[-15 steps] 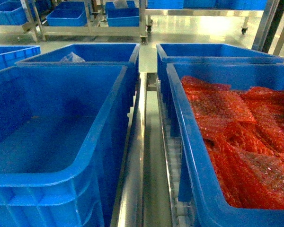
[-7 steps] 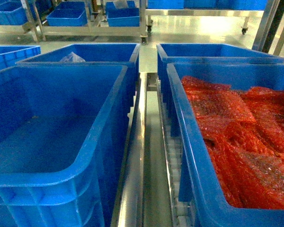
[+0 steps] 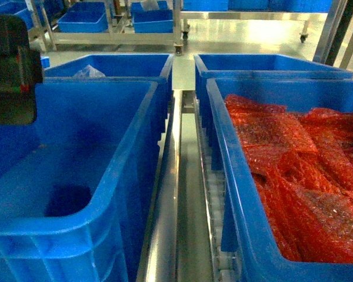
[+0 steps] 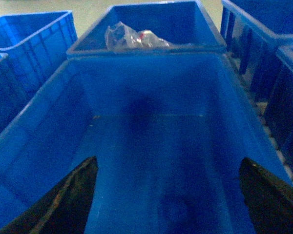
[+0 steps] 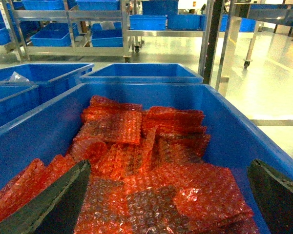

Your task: Pick blue part to blue bin on bottom shelf

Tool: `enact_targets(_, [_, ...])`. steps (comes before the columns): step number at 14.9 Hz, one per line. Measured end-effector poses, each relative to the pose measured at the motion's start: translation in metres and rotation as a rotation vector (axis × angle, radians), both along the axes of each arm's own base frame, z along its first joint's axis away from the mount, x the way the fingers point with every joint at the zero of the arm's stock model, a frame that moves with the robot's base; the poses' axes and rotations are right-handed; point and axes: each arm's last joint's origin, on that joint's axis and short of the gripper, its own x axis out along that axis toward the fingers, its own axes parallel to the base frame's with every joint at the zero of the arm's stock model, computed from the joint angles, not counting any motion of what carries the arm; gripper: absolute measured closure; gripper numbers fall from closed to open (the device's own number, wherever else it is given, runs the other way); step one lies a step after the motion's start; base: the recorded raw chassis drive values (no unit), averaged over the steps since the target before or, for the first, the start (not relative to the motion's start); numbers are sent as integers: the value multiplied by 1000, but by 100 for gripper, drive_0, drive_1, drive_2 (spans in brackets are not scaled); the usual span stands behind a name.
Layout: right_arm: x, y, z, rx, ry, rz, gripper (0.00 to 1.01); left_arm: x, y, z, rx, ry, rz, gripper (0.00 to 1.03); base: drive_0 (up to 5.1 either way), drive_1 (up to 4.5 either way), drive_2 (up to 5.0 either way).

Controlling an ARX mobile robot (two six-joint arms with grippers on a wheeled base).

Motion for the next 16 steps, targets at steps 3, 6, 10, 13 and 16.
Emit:
enact_targets(3, [0, 0, 0, 0, 0, 0, 3, 0, 6, 6, -68, -183, -47, 14, 0, 0, 0])
enact_targets(6, [0, 0, 0, 0, 1, 0, 3, -14, 20, -9, -78, -263, -68, 28, 0, 0, 0])
enact_targets(10, [0, 0, 0, 0, 0, 0, 3, -34, 45, -25, -74, -309, -54, 59, 0, 0, 0])
enact_targets(13, [0, 0, 0, 0, 0, 0, 3, -53, 61, -42, -73, -296, -62, 96, 0, 0, 0])
enact_targets(16, [0, 0, 0, 0, 0, 0, 3, -69, 71, -52, -74, -301, -65, 101, 0, 0, 0])
